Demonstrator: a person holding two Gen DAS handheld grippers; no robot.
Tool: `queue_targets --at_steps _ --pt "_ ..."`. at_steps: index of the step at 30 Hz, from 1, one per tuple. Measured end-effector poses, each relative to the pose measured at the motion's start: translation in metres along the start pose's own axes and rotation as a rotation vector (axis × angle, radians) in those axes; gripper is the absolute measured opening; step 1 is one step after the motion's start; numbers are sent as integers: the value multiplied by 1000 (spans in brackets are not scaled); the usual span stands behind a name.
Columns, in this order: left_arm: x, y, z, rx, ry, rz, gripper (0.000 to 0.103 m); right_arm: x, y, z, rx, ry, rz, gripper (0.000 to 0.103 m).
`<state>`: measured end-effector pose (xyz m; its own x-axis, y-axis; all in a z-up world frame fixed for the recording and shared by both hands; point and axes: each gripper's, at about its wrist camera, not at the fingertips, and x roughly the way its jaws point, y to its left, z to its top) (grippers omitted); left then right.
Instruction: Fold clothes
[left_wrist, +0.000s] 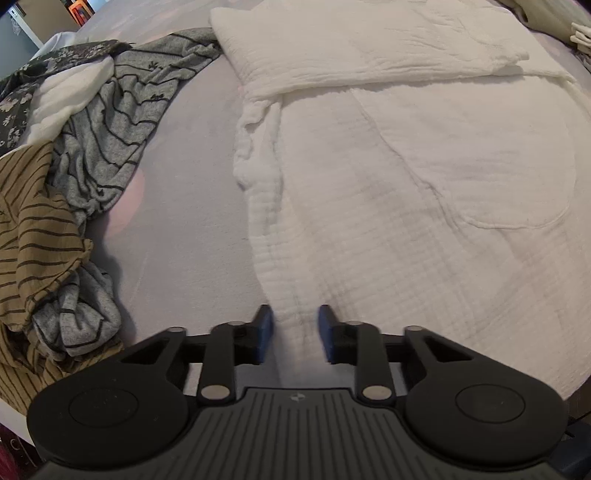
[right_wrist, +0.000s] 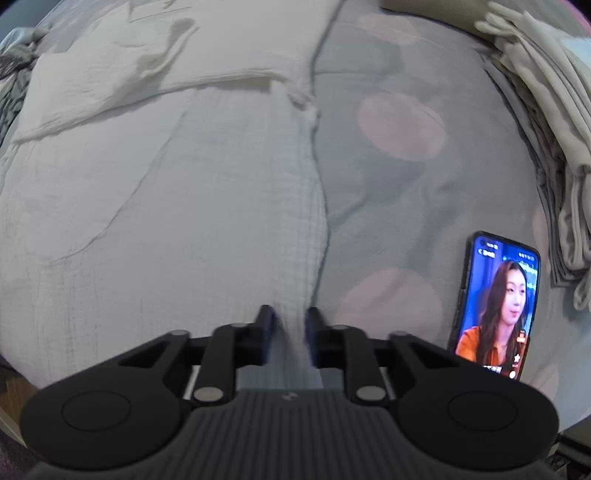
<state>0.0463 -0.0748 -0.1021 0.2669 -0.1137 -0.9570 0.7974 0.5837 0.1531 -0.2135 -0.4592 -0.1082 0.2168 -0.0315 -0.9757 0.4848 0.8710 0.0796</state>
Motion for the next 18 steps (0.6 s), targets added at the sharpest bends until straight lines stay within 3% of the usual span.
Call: queue_targets --at_steps 3,12,18 --pt "-3 -5 0 1 -17 -4 4 -2 12 0 -49 -15 -37 7" --pt "-33 13 26 -97 -126 -34 2 -46 11 27 -24 -145 -15 6" --pt "-53 40 51 -222 -227 -53 2 -56 -3 48 77 -163 -10 5"
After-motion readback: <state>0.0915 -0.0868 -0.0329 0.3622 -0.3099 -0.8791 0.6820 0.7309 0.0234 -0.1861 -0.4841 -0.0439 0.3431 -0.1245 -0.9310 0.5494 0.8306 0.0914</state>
